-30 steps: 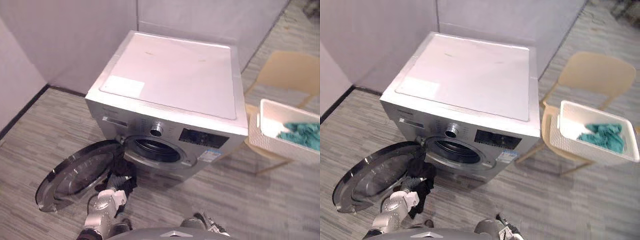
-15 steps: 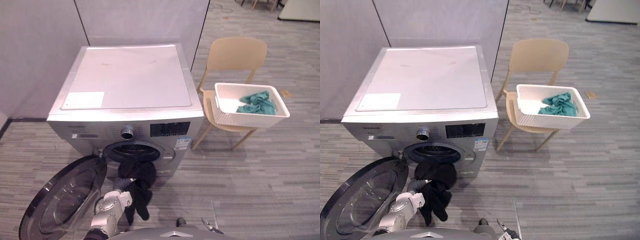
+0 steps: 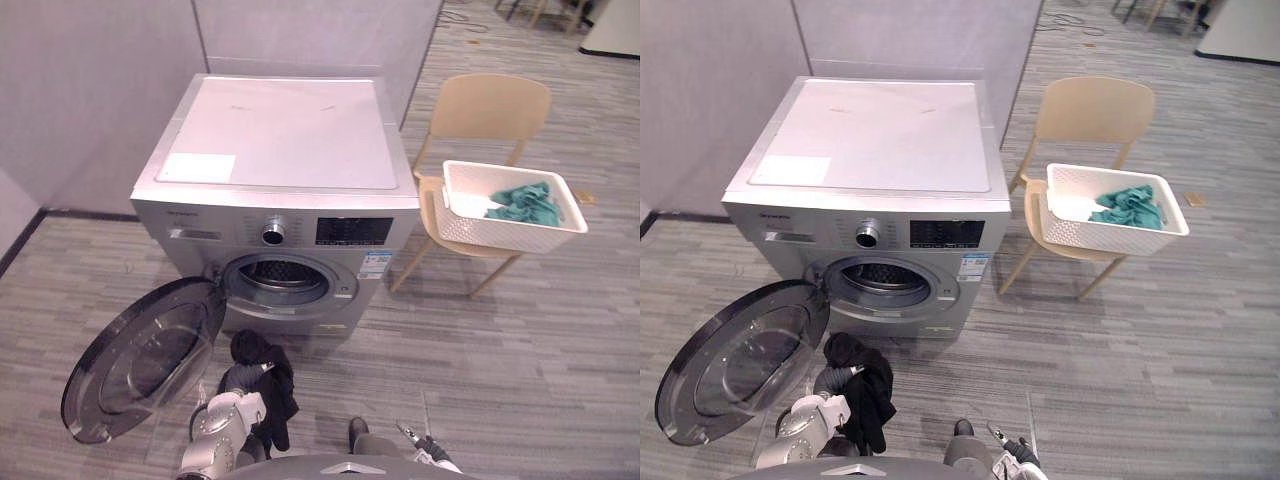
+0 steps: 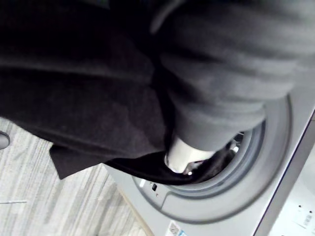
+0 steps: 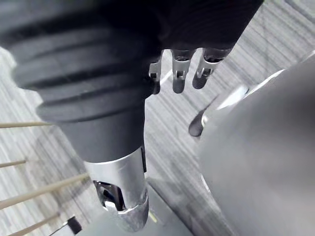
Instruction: Pick up the laundry basket with both hands and put the clothes into the washing machine.
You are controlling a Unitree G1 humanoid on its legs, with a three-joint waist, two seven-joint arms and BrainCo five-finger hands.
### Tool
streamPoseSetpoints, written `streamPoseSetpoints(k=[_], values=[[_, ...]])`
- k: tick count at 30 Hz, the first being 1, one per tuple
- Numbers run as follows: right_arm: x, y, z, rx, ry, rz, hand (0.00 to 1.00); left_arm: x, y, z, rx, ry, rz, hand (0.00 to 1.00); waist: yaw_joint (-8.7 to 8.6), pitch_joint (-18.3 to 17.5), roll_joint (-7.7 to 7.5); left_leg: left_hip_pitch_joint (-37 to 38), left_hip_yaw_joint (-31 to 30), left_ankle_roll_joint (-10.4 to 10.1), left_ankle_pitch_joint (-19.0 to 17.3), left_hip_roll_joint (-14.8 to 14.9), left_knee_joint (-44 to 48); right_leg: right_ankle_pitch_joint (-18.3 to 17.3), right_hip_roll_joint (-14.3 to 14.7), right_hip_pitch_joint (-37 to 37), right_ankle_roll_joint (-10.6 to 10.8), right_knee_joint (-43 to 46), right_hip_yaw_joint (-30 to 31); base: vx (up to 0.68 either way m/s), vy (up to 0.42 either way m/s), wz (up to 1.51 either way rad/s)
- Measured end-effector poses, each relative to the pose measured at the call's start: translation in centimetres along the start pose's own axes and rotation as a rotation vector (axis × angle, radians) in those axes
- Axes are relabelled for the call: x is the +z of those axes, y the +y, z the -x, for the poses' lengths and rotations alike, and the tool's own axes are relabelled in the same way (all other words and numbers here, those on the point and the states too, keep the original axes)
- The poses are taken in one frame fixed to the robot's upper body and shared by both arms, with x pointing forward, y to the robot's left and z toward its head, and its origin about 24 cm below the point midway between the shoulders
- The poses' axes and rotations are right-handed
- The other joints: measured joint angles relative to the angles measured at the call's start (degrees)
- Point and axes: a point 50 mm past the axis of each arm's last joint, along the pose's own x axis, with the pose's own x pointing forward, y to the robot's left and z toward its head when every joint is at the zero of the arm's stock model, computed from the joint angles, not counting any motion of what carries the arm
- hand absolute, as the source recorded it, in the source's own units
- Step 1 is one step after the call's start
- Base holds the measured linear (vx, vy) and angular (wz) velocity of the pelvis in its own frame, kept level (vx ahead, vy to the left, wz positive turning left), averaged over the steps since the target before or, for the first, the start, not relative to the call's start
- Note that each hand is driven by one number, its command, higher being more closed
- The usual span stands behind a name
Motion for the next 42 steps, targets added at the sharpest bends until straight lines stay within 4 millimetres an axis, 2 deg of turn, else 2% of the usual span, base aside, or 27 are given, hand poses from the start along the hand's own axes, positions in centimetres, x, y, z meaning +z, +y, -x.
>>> streamPoseSetpoints(k=[2, 3, 4, 6, 7, 9, 11, 12, 14, 15, 19, 21, 22, 24, 25, 27, 28, 30, 32, 35, 37, 40, 42], values=[[0.3, -0.1, -0.1, 0.003, 0.000, 0.009, 0.00, -0.1, -0.7, -0.1, -0.038, 0.008, -0.038, 1.00, -0.46, 0.0, 0.26, -0.9, -1.0, 0.0, 0.4, -1.6, -0.8, -0.1, -0.4, -2.0, 0.0, -0.8, 0.8, 0.02, 0.018, -0.17], [0.8, 0.2, -0.3, 0.010, -0.015, 0.011, 0.00, 0.2, -1.1, -0.1, -0.065, 0.001, -0.059, 1.00, -0.55, 0.4, 1.51, -2.3, -0.8, 0.6, 0.9, -1.9, -0.7, 0.2, -0.4, -3.8, 0.1, -0.9, 1.7, -0.01, 0.048, -0.33], [1.3, 0.3, -0.4, 0.015, -0.028, 0.017, 0.00, 0.4, -1.5, -0.2, -0.081, -0.007, -0.064, 1.00, -0.78, 0.7, 2.07, -3.1, -0.4, 1.0, 1.1, -1.9, -0.7, 0.3, -0.4, -4.7, 0.1, -1.1, 2.0, 0.03, 0.054, -0.39], [2.9, 1.2, -0.7, 0.043, -0.066, 0.060, 0.00, 1.9, -2.9, -0.6, -0.134, -0.057, -0.086, 1.00, -1.02, 1.8, 3.50, -6.3, 1.8, 2.2, 2.5, -1.8, 0.0, 2.5, -0.3, -8.2, 0.3, -2.2, 3.9, 0.07, 0.055, -0.49], [3.3, 1.5, -0.7, 0.053, -0.074, 0.069, 0.00, 2.5, -3.2, -0.8, -0.146, -0.074, -0.090, 1.00, -1.27, 2.4, 3.33, -7.2, 2.2, 2.4, 2.5, -1.8, 0.6, 3.0, -0.3, -9.0, 0.4, -2.5, 4.4, 0.11, 0.061, -0.45], [4.4, 3.0, -0.9, 0.093, -0.103, 0.099, 0.00, 5.3, -4.7, -1.7, -0.186, -0.152, -0.122, 1.00, -2.62, 4.0, 4.08, -10.4, 2.7, 3.5, 2.2, -1.4, 3.4, 4.9, 0.0, -10.9, 0.7, -3.2, 4.9, 0.09, 0.038, -0.31], [5.9, 5.5, -0.9, 0.158, -0.154, 0.131, 0.00, 10.4, -6.7, -2.8, -0.220, -0.301, -0.152, 1.00, -3.53, 8.3, 2.50, -14.2, 3.6, 4.2, 1.5, -0.6, 6.5, 6.4, 0.4, -14.1, 0.6, -3.1, 4.9, 0.02, 0.031, -0.32], [6.2, 6.1, -0.9, 0.172, -0.167, 0.131, 0.00, 11.8, -7.2, -3.1, -0.221, -0.339, -0.153, 1.00, -3.84, 9.4, 2.33, -15.1, 3.5, 4.3, 1.2, -0.5, 7.3, 6.5, 0.4, -14.7, 0.5, -3.1, 4.9, -0.02, 0.043, -0.14], [7.4, 7.7, -0.6, 0.219, -0.219, 0.124, 0.00, 16.0, -8.9, -3.6, -0.209, -0.449, -0.141, 1.00, -4.52, 12.0, 1.78, -19.0, 3.8, 4.8, 0.4, 0.0, 10.3, 7.1, 0.7, -17.8, 0.3, -2.4, 4.9, -0.03, 0.042, -0.17], [8.2, 8.4, -0.3, 0.246, -0.260, 0.123, 0.00, 17.8, -9.3, -3.6, -0.190, -0.498, -0.106, 1.00, -4.58, 13.7, 1.65, -19.8, 4.1, 4.8, -0.6, 0.5, 11.8, 7.1, 1.0, -18.6, 0.2, -1.9, 5.0, -0.03, 0.037, -0.32], [9.6, 10.8, 1.1, 0.330, -0.359, 0.134, 0.00, 22.3, -8.5, -3.1, -0.109, -0.619, 0.000, 1.00, -4.11, 15.6, 1.12, -25.3, 5.7, 5.2, -3.7, 3.6, 17.4, 7.1, 3.4, -24.3, 0.1, 1.4, 5.1, -0.05, 0.008, -0.40], [10.1, 12.5, 2.3, 0.394, -0.418, 0.108, 0.00, 25.8, -7.4, -2.3, -0.059, -0.714, 0.074, 1.00, -3.33, 17.1, -0.09, -29.2, 6.5, 5.1, -5.5, 6.0, 21.2, 6.7, 4.9, -28.4, -0.4, 3.6, 4.9, -0.09, -0.045, -0.38], [10.2, 12.7, 2.5, 0.403, -0.428, 0.104, 0.00, 26.2, -7.3, -2.2, -0.055, -0.723, 0.084, 1.00, -3.25, 17.4, -0.21, -29.6, 6.6, 5.0, -5.6, 6.3, 21.6, 6.7, 5.1, -28.7, -0.4, 3.8, 4.8, -0.08, -0.065, -0.32], [10.7, 12.8, 3.4, 0.431, -0.478, 0.077, 0.00, 28.9, -6.5, -1.2, -0.027, -0.795, 0.160, 1.00, -2.60, 18.9, -0.64, -32.8, 6.4, 4.7, -6.9, 8.2, 24.4, 6.0, 6.5, -31.7, -0.9, 5.8, 4.6, -0.09, -0.074, -0.23], [10.8, 12.7, 3.5, 0.433, -0.487, 0.073, 0.00, 29.5, -6.3, -0.9, -0.021, -0.812, 0.178, 1.00, -2.55, 19.0, -0.87, -33.5, 6.3, 4.7, -7.1, 8.4, 24.8, 5.8, 6.7, -32.5, -0.9, 6.2, 4.5, -0.08, -0.072, -0.14], [11.1, 12.5, 4.1, 0.442, -0.520, 0.049, 0.00, 32.5, -6.1, 0.5, -0.025, -0.889, 0.224, 1.00, -2.50, 20.0, -1.48, -36.4, 5.5, 4.3, -7.5, 9.5, 26.5, 5.6, 7.5, -34.9, -0.8, 7.3, 3.7, -0.05, -0.066, -0.07], [11.2, 12.5, 4.2, 0.446, -0.525, 0.044, 0.00, 33.3, -6.1, 0.9, -0.024, -0.912, 0.231, 1.00, -2.55, 20.1, -1.62, -37.3, 5.2, 4.2, -7.6, 9.9, 27.1, 5.6, 7.7, -35.5, -0.8, 7.4, 3.3, -0.03, -0.054, -0.06], [11.6, 13.2, 5.1, 0.486, -0.558, -0.009, 0.00, 37.2, -7.4, 3.4, -0.074, -1.023, 0.240, 1.00, -2.31, 20.9, -2.60, -40.4, 4.4, 4.1, -7.9, 11.1, 28.8, 5.7, 8.7, -37.7, -0.7, 7.6, 2.7, -0.02, -0.040, -0.07], [12.0, 13.7, 5.8, 0.519, -0.591, -0.045, 0.00, 40.0, -9.1, 5.6, -0.136, -1.105, 0.236, 1.00, -2.44, 21.1, -2.85, -43.2, 3.7, 4.1, -8.0, 11.5, 30.0, 6.0, 8.9, -39.7, -0.7, 7.6, 2.0, 0.00, -0.008, -0.02], [12.4, 14.3, 6.7, 0.558, -0.620, -0.100, 0.00, 43.1, -11.6, 8.7, -0.224, -1.199, 0.225, 1.00, -2.38, 22.1, -3.51, -45.2, 3.6, 4.2, -8.2, 12.4, 31.9, 6.3, 9.5, -40.7, -0.5, 7.3, 2.0, 0.03, 0.025, -0.15], [12.5, 14.6, 7.1, 0.580, -0.628, -0.125, 0.00, 44.4, -13.0, 10.0, -0.281, -1.222, 0.233, 1.00, -2.40, 22.4, -3.60, -46.2, 3.7, 4.3, -8.6, 13.2, 33.3, 6.6, 9.9, -41.3, -0.3, 7.3, 1.7, 0.02, 0.023, -0.20], [13.0, 14.6, 7.5, 0.599, -0.646, -0.154, 0.00, 46.2, -14.2, 11.0, -0.317, -1.207, 0.242, 1.00, -2.31, 23.3, -3.56, -48.9, 3.9, 4.3, -8.6, 14.1, 36.6, 6.6, 10.3, -43.2, -0.3, 8.9, 1.4, 0.01, 0.024, -0.15], [13.1, 14.5, 7.6, 0.602, -0.649, -0.162, 0.00, 48.0, -15.1, 12.7, -0.344, -1.221, 0.269, 1.00, -2.38, 24.0, -3.80, -50.0, 4.4, 4.3, -8.6, 14.4, 38.3, 6.6, 10.3, -44.6, -0.3, 10.5, 1.3, -0.02, 0.017, -0.14]])
